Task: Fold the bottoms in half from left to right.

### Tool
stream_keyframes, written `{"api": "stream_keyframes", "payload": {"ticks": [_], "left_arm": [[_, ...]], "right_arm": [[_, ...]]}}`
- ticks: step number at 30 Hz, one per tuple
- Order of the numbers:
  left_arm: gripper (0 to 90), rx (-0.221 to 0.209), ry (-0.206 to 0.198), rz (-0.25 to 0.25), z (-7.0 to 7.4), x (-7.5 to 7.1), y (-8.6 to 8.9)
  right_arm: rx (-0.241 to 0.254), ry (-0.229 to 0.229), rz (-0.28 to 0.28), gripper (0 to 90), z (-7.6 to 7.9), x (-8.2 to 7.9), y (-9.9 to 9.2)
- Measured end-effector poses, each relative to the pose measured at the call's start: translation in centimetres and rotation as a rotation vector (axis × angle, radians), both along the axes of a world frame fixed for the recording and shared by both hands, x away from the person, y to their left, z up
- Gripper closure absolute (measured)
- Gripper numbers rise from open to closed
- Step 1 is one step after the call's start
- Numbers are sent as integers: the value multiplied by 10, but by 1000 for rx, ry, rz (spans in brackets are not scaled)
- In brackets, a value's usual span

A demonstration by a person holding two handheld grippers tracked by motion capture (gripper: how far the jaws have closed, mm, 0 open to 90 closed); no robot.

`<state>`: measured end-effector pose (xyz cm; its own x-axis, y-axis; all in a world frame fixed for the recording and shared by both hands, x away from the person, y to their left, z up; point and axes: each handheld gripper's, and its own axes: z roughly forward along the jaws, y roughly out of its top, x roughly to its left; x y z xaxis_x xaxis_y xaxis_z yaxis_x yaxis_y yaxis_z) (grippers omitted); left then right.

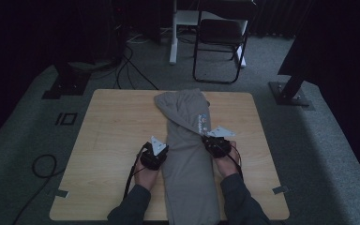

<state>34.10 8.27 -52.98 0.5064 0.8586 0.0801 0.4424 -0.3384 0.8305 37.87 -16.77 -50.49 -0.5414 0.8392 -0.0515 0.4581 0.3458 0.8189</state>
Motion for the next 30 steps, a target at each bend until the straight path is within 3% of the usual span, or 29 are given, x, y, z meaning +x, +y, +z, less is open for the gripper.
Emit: {"api": "stream_keyframes", "payload": {"ticks": [6,8,11,13,14,15,16,18,20,22,24,27,28,30], "left_arm": [[621,-11,79,19,-13,19,-11],[585,-17,95,24,-15,24,-13],[547,-50,146,35,-18,42,-16],[542,-54,153,40,-18,45,-17],[542,-54,153,40,-18,45,-17],[548,-62,191,51,-20,58,-19],[565,-62,208,49,-22,62,-20],[630,-89,223,37,-24,66,-21],[778,-115,250,8,-23,70,-22],[868,-72,232,5,-20,70,-26],[884,-83,214,8,-16,67,-24],[890,-150,129,41,0,57,-16],[891,-150,129,41,0,57,-16],[892,-209,58,58,17,48,-10]], "right_arm": [[-65,90,-84,897,-29,8,-19],[-76,104,-87,897,-33,9,-20],[-77,132,-91,877,-42,12,-20],[-82,131,-88,831,-42,12,-19],[-85,132,-86,770,-42,13,-18],[-90,127,-67,699,-42,18,-13],[-91,122,-57,678,-41,20,-10],[-112,117,-42,660,-41,26,-3],[-130,126,-40,718,-40,32,3],[-127,140,-33,847,-38,36,7],[-111,135,-26,897,-33,36,8],[-55,81,-7,899,-17,28,5],[-55,81,-7,899,-17,28,5],[-11,44,-15,899,-6,24,-1]]}}
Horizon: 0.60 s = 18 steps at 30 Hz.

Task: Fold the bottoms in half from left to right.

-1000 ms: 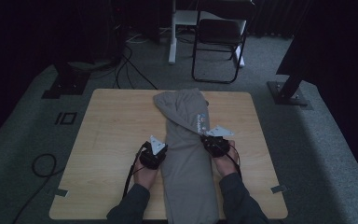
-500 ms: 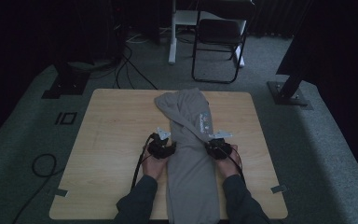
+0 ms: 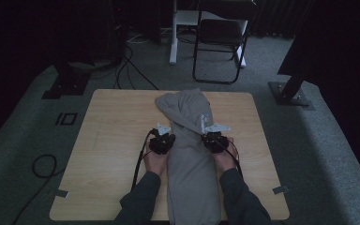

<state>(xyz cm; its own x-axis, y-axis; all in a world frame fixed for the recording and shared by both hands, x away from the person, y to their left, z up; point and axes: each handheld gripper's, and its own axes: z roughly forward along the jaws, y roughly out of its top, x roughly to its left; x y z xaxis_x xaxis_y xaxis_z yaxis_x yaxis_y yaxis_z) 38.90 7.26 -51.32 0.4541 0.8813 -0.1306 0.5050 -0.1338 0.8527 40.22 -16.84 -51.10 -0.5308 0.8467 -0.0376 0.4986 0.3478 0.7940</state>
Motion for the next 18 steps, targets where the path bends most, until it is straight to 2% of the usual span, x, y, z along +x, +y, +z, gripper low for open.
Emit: {"api": "stream_keyframes", "payload": {"ticks": [1,2,4,5,6,7,8,9,10,13,15,18], "left_arm": [[892,-16,-34,10,7,-4,1],[889,-13,-58,15,13,-7,2],[868,11,-77,4,17,-9,-1],[829,21,-66,-8,15,-8,-3],[794,35,-37,-19,8,-5,-8],[776,35,-37,-19,8,-5,-8],[776,45,-31,-19,4,-5,-10],[746,39,-18,-23,-1,-4,-13],[673,42,-3,-28,-5,-3,-15],[626,66,28,-54,-16,0,-23],[574,101,39,-58,-22,2,-28],[558,139,84,-66,-30,6,-32]], "right_arm": [[15,-22,-16,899,5,-2,-4],[51,-50,-56,899,11,-5,-14],[26,-40,-100,898,8,-4,-23],[10,-15,-113,898,3,-2,-26],[-18,10,-128,896,-4,1,-27],[-45,31,-134,893,-13,3,-29],[-45,31,-134,893,-13,3,-29],[-60,55,-136,888,-21,5,-30],[-82,90,-145,876,-34,8,-31],[-67,87,-146,868,-39,8,-32],[-70,101,-149,852,-38,9,-31],[-77,98,-147,847,-38,8,-29]]}}
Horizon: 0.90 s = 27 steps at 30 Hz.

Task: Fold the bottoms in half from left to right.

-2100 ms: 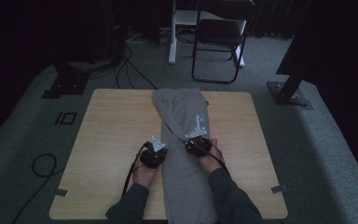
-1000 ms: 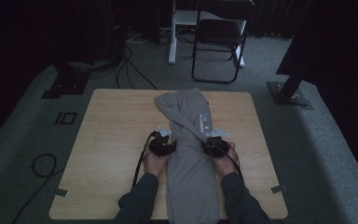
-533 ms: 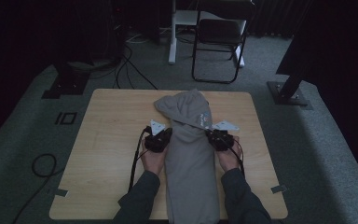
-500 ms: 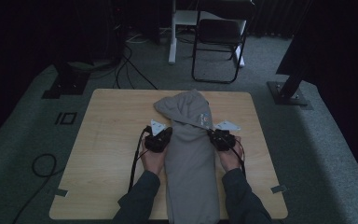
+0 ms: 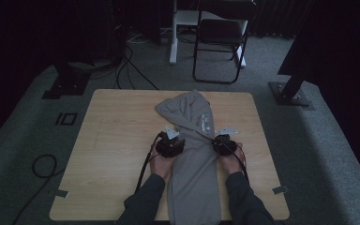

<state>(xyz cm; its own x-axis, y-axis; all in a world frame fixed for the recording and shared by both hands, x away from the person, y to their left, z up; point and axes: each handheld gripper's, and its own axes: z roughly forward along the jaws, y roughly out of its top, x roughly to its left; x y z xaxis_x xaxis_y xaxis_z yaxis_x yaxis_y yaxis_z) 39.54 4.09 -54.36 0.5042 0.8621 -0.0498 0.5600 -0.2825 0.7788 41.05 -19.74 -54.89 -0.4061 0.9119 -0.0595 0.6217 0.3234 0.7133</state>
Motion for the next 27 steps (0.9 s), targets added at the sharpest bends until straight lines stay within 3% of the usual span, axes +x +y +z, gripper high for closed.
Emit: {"api": "stream_keyframes", "payload": {"ticks": [2,3,4,8,10,14,20,21,23,24,25,27], "left_arm": [[590,39,27,-5,-5,2,-2],[699,59,42,-12,-8,2,-2],[767,82,25,-21,-9,0,-2],[844,95,46,-55,-7,-5,3],[847,95,45,-77,-7,-12,7],[852,96,42,-106,-7,-33,16],[854,90,54,-119,-7,-66,33],[853,90,54,-119,-7,-66,33],[850,94,67,-121,-5,-71,38],[789,89,62,-115,-4,-72,40],[789,74,47,-113,-2,-72,42],[678,22,22,-99,3,-70,47]], "right_arm": [[-1,-4,5,848,0,-1,1],[2,-9,10,851,-1,-3,3],[4,-9,17,852,-1,-4,4],[5,-8,50,852,-1,-13,10],[9,-9,59,851,-1,-16,11],[31,-13,105,847,-3,-39,9],[46,12,135,835,-2,-61,5],[46,12,135,835,-2,-61,5],[39,26,144,784,0,-66,4],[30,29,148,746,0,-67,5],[18,23,152,694,1,-67,6],[-4,6,142,605,1,-63,8]]}}
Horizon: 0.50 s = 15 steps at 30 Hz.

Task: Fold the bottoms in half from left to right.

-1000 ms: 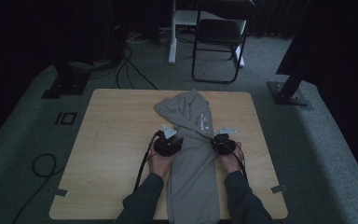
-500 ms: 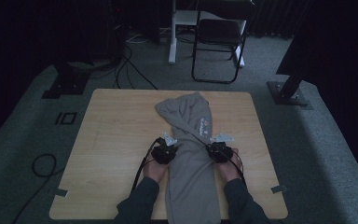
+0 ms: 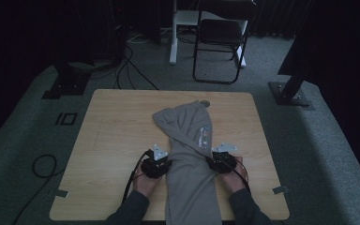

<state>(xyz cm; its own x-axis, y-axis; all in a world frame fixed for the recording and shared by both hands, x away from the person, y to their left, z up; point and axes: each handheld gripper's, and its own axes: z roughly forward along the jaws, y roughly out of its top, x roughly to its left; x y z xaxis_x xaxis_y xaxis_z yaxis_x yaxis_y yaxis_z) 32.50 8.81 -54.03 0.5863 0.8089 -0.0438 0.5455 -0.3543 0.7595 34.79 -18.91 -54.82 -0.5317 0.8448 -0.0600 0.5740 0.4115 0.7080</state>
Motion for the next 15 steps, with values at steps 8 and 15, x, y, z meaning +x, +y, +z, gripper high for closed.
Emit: {"api": "stream_keyframes", "payload": {"ticks": [8,15], "left_arm": [[522,-34,7,-19,1,16,-15],[828,-10,57,-18,-10,28,-25]], "right_arm": [[-63,-48,62,562,11,33,35],[-83,-64,133,605,18,60,69]]}}
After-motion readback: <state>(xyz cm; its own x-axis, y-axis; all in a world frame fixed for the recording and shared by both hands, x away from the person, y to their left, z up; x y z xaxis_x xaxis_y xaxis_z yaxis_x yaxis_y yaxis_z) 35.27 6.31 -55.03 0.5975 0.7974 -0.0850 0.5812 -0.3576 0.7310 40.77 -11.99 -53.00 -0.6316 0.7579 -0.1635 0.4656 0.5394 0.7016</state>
